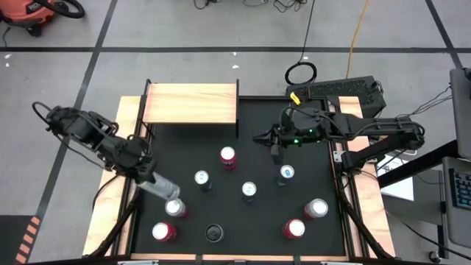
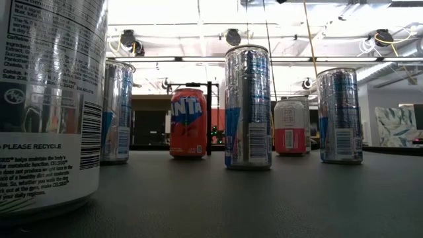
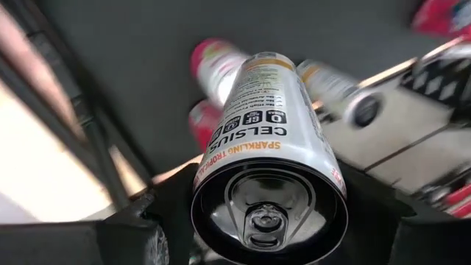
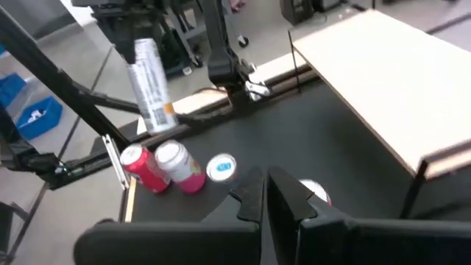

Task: Place canned beverage on shelf
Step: Put the middle white yellow soda can on the shelf

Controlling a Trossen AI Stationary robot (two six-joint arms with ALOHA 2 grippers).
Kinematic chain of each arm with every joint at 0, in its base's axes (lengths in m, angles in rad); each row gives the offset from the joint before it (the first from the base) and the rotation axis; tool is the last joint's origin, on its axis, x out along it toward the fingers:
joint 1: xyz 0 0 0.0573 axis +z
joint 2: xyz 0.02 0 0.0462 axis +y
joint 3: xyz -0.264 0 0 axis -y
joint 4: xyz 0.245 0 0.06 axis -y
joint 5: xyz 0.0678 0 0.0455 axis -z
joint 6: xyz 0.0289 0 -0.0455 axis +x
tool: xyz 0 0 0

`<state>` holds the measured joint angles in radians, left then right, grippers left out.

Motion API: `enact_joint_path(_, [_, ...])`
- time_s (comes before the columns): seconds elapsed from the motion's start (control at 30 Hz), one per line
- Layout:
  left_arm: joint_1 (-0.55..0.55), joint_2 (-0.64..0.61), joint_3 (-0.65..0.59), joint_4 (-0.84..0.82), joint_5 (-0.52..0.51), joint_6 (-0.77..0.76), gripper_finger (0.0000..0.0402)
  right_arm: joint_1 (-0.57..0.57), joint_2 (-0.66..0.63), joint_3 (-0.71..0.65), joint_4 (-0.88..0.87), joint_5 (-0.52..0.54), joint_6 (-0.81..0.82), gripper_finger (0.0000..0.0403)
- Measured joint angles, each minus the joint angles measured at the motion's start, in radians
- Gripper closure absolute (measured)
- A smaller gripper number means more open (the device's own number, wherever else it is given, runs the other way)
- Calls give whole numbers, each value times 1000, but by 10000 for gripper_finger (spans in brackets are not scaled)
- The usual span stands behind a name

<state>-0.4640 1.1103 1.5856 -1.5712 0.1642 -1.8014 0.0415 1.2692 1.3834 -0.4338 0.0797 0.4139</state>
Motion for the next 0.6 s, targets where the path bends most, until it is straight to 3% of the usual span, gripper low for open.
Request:
enact_joint_path(0.23, [48, 44, 70, 42, -114, 9, 155, 31, 27, 0, 159, -7, -117, 368])
enact_joint_path(0.6, [113, 136, 71, 255, -229, 62, 155, 79, 132, 123, 143, -135, -224, 215])
